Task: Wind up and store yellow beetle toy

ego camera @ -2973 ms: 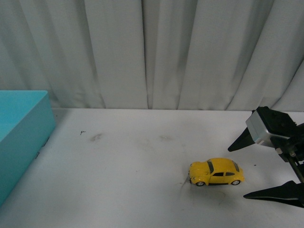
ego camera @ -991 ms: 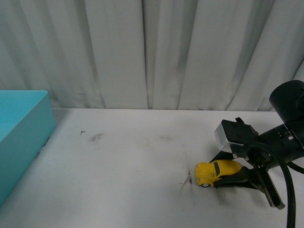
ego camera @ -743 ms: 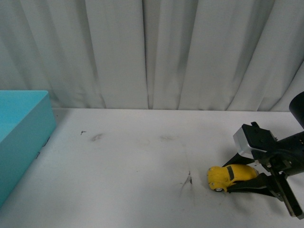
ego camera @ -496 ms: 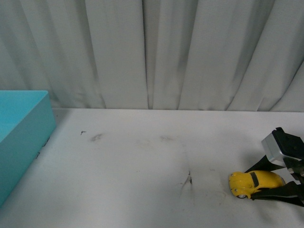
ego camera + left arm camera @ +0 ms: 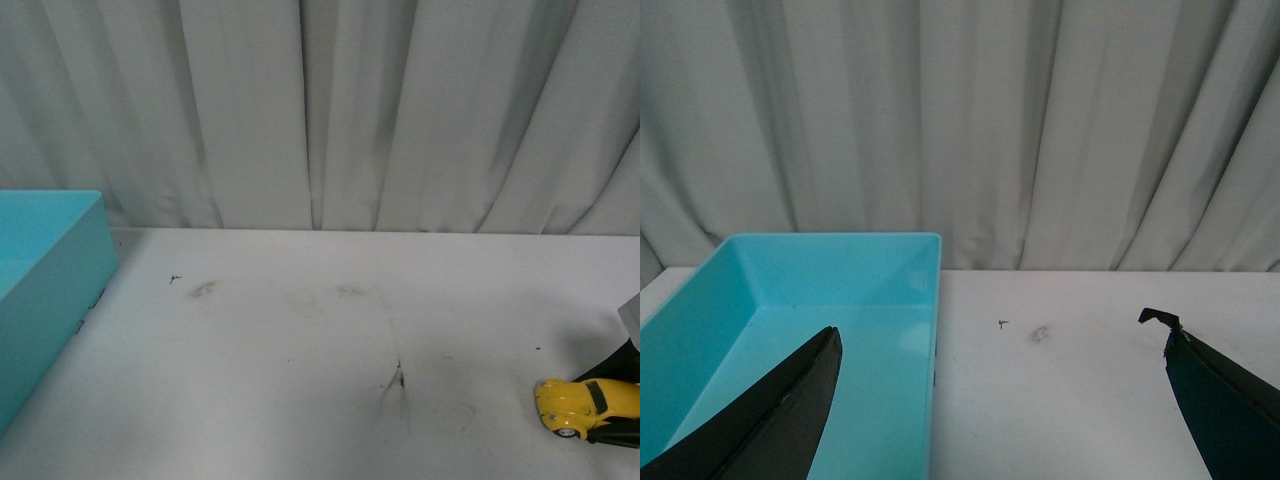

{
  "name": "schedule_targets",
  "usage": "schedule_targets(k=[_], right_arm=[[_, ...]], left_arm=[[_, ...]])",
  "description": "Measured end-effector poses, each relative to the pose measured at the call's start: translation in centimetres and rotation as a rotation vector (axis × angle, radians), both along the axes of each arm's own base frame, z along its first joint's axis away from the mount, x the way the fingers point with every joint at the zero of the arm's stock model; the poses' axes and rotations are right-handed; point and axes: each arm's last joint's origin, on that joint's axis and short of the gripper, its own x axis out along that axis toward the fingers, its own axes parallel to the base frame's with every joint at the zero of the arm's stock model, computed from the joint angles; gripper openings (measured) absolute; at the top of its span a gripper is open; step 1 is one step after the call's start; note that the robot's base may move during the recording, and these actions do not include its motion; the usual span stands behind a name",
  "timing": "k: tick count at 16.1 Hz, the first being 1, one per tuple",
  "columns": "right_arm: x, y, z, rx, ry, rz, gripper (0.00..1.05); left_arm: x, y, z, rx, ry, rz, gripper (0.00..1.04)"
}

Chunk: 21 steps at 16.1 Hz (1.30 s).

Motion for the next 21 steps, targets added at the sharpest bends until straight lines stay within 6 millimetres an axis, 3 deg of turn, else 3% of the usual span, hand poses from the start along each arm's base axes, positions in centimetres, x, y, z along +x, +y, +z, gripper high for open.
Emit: schedule_targets(k=[5, 11, 21], right_arm=[[-0.46, -1.01, 0.44, -0.010, 0.042, -0.018, 0.42], [-0.50, -0.88, 0.19, -0.044, 0.050, -0.015, 1.00], [-0.42, -0.77, 0.16, -0.046, 0.046, -0.015, 0.98]], left_arm=[[0.00, 0.00, 0.00, 0.000, 0.000, 0.000, 0.98], [0.00, 0.00, 0.00, 0.000, 0.000, 0.000, 0.98], [0.00, 0.00, 0.00, 0.000, 0.000, 0.000, 0.98]])
